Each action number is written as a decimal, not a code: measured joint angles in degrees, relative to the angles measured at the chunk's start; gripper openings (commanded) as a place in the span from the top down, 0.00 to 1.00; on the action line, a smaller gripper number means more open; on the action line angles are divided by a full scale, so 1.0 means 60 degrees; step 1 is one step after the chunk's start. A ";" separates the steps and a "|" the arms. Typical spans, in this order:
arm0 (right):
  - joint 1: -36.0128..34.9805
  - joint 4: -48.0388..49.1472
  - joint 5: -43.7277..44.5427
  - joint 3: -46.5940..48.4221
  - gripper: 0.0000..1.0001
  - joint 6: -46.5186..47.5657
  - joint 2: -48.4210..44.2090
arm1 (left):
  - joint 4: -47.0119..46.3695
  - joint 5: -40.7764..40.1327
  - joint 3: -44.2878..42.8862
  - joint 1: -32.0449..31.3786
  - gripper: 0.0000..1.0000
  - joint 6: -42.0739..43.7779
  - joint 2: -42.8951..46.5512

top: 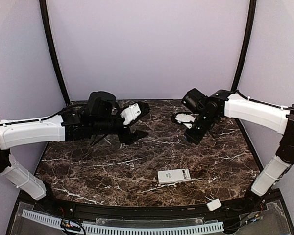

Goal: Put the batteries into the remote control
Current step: Place the battery at the center of the board, then pick up the battery at the center of the board, then hold the remote control without the battery cover at the center of the board, then place the battery in the battery compartment.

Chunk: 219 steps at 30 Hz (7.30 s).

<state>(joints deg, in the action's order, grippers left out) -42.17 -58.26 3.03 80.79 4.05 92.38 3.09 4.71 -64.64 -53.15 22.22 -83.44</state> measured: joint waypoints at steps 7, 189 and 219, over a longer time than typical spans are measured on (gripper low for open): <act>-0.0561 0.0739 0.1137 -0.2783 1.00 0.6149 -0.0299 | -0.0117 -0.0758 0.0911 0.0000 0.26 0.0164 0.1326; -0.2903 0.9592 0.1902 -0.9307 1.00 -0.7169 -0.3020 | -0.3257 0.1577 0.1311 -0.1599 0.53 -0.0412 -0.4758; -0.2918 0.7690 0.1370 -0.8743 0.75 -0.8094 -0.3406 | -0.3723 0.1781 0.1545 -0.1512 0.64 -0.0517 -0.4772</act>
<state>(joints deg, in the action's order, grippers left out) -59.68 -12.12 11.25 28.34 -44.51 71.94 -19.25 15.40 -55.37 -62.22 19.11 -112.07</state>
